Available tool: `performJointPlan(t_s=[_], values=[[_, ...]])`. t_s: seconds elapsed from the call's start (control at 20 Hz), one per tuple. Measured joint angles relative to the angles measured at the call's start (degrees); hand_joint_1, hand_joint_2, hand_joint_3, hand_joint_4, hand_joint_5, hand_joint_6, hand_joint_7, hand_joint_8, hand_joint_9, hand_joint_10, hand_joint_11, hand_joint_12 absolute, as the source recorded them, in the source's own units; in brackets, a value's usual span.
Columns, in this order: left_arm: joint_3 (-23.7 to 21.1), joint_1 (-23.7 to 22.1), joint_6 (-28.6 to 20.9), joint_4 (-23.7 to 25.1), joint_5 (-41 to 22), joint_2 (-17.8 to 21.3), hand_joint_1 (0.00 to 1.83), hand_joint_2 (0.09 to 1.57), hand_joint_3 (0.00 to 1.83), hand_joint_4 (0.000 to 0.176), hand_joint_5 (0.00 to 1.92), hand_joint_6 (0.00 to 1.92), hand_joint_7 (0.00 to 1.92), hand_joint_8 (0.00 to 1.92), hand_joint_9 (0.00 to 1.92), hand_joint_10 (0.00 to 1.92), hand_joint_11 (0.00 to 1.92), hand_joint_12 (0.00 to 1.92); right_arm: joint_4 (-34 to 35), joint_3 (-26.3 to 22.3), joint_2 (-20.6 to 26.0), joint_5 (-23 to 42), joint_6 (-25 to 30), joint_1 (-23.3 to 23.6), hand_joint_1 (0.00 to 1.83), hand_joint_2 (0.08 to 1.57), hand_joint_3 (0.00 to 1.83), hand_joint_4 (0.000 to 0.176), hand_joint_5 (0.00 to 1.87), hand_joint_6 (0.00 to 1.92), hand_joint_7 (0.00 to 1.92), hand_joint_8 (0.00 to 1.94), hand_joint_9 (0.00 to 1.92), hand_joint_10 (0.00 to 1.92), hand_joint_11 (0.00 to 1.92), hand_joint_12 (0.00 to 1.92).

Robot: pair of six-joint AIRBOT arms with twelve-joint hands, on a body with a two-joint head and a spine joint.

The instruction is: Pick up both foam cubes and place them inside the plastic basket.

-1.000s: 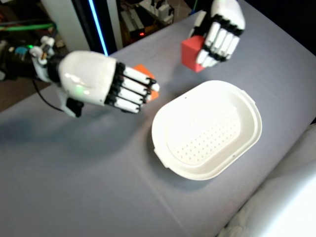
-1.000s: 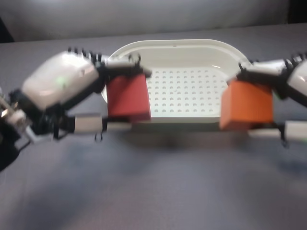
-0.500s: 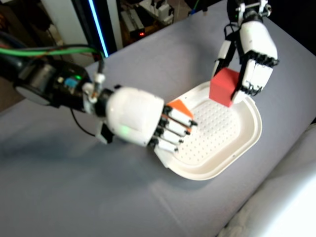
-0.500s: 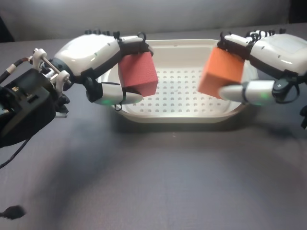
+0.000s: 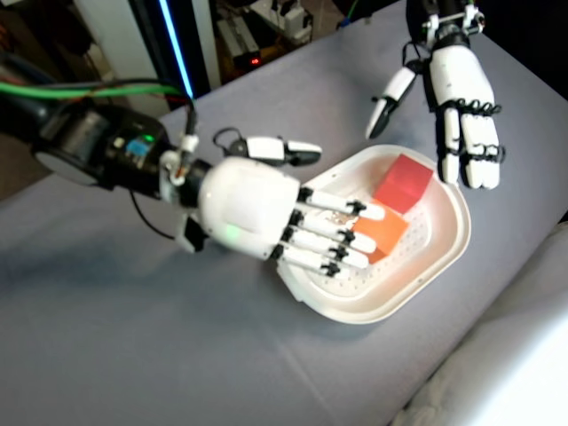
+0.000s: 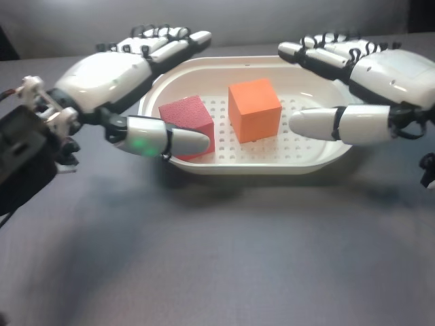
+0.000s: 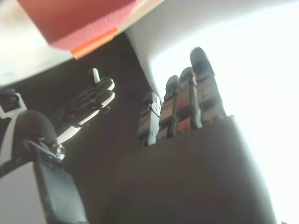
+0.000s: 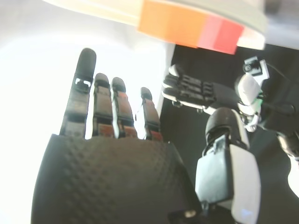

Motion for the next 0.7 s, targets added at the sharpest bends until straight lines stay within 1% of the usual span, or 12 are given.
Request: performJointPlan(t_s=[0.05, 0.1, 0.2, 0.25, 0.3, 0.35, 0.4, 0.45, 0.55, 0.6, 0.65, 0.7], values=[[-1.4, 2.1, -0.8, -0.6, -4.1, 1.8, 0.23, 1.19, 0.03, 0.098, 0.00, 0.00, 0.00, 0.00, 0.00, 0.00, 0.00, 0.00, -0.1, -2.2, 2.3, 3.0, -0.9, -0.3, 0.02, 1.16, 0.03, 0.124, 0.00, 0.00, 0.00, 0.00, 0.00, 0.00, 0.00, 0.00], [-2.8, 4.1, -1.7, -2.0, -8.3, 3.1, 0.22, 1.24, 0.02, 0.092, 0.00, 0.00, 0.00, 0.00, 0.00, 0.00, 0.00, 0.00, 0.2, -4.2, 4.3, 6.9, -1.8, -1.7, 0.00, 1.18, 0.03, 0.117, 0.00, 0.00, 0.00, 0.00, 0.00, 0.00, 0.00, 0.00], [-4.9, 7.5, -2.5, -4.2, -15.1, 4.9, 0.35, 1.31, 0.03, 0.101, 0.00, 0.00, 0.00, 0.00, 0.00, 0.00, 0.00, 0.00, 0.7, -6.8, 6.8, 11.9, -2.0, -4.6, 0.00, 1.18, 0.02, 0.087, 0.00, 0.00, 0.00, 0.00, 0.00, 0.00, 0.00, 0.00], [-6.3, 9.4, -2.5, -4.8, -18.8, 5.9, 0.42, 1.33, 0.03, 0.104, 0.00, 0.00, 0.00, 0.00, 0.00, 0.00, 0.00, 0.00, 1.2, -8.5, 8.2, 14.6, -2.1, -6.6, 0.01, 1.19, 0.02, 0.125, 0.00, 0.00, 0.00, 0.00, 0.00, 0.00, 0.00, 0.00], [-7.3, 10.5, -2.5, -5.0, -21.0, 6.6, 0.58, 1.32, 0.02, 0.109, 0.00, 0.00, 0.00, 0.00, 0.00, 0.00, 0.01, 0.00, 1.4, -9.9, 9.2, 16.7, -2.1, -8.4, 0.06, 1.20, 0.03, 0.129, 0.00, 0.00, 0.00, 0.00, 0.00, 0.00, 0.00, 0.00], [-8.7, 11.5, -2.7, -4.8, -24.4, 7.3, 0.70, 1.32, 0.00, 0.106, 0.00, 0.00, 0.00, 0.00, 0.00, 0.00, 0.00, 0.38, 1.5, -12.0, 11.0, 20.9, -2.1, -10.3, 0.08, 1.21, 0.02, 0.121, 0.00, 0.00, 0.00, 0.00, 0.00, 0.00, 0.00, 0.00], [-9.8, 12.6, -2.7, -4.4, -27.5, 8.2, 0.85, 1.30, 0.00, 0.118, 0.00, 0.00, 0.00, 0.00, 0.03, 0.01, 0.00, 0.62, 1.2, -13.9, 12.8, 25.4, -2.2, -12.3, 0.13, 1.23, 0.02, 0.096, 0.00, 0.00, 0.00, 0.00, 0.00, 0.00, 0.00, 0.00], [-10.4, 13.4, -2.7, -4.6, -29.6, 8.8, 0.83, 1.32, 0.00, 0.141, 0.00, 0.00, 0.00, 0.00, 0.01, 0.01, 0.00, 0.55, 1.1, -14.8, 13.7, 28.9, -2.2, -13.6, 0.15, 1.23, 0.02, 0.079, 0.00, 0.00, 0.00, 0.00, 0.00, 0.00, 0.00, 0.00], [-11.7, 14.7, -2.7, -5.0, -33.9, 10.4, 0.64, 1.30, 0.00, 0.113, 0.00, 0.00, 0.00, 0.00, 0.00, 0.00, 0.00, 0.05, 1.7, -16.2, 15.5, 35.2, -2.2, -15.7, 0.20, 1.25, 0.02, 0.054, 0.00, 0.00, 0.00, 0.00, 0.00, 0.00, 0.00, 0.00], [-12.5, 15.4, -2.7, -5.5, -37.5, 11.5, 0.74, 1.27, 0.00, 0.163, 0.00, 0.00, 0.00, 0.00, 0.00, 0.00, 0.00, 0.01, 2.7, -17.1, 16.7, 39.0, -2.2, -16.4, 0.25, 1.22, 0.01, 0.093, 0.00, 0.00, 0.00, 0.00, 0.00, 0.00, 0.00, 0.00], [-13.1, 15.9, -2.6, -5.6, -40.4, 12.2, 0.78, 1.28, 0.00, 0.144, 0.00, 0.00, 0.00, 0.00, 0.00, 0.00, 0.04, 0.02, 2.7, -17.6, 17.3, 41.5, -2.4, -16.7, 0.09, 1.30, 0.04, 0.064, 0.00, 0.00, 0.00, 0.00, 0.00, 0.00, 0.00, 0.00], [-13.1, 16.1, -2.7, -5.3, -42.4, 12.4, 0.82, 1.27, 0.01, 0.138, 0.00, 0.00, 0.02, 0.04, 0.04, 0.00, 0.01, 0.46, 2.4, -17.9, 17.7, 43.2, -2.6, -17.0, 0.05, 1.34, 0.02, 0.034, 0.00, 0.00, 0.00, 0.00, 0.03, 0.01, 0.00, 0.00]])
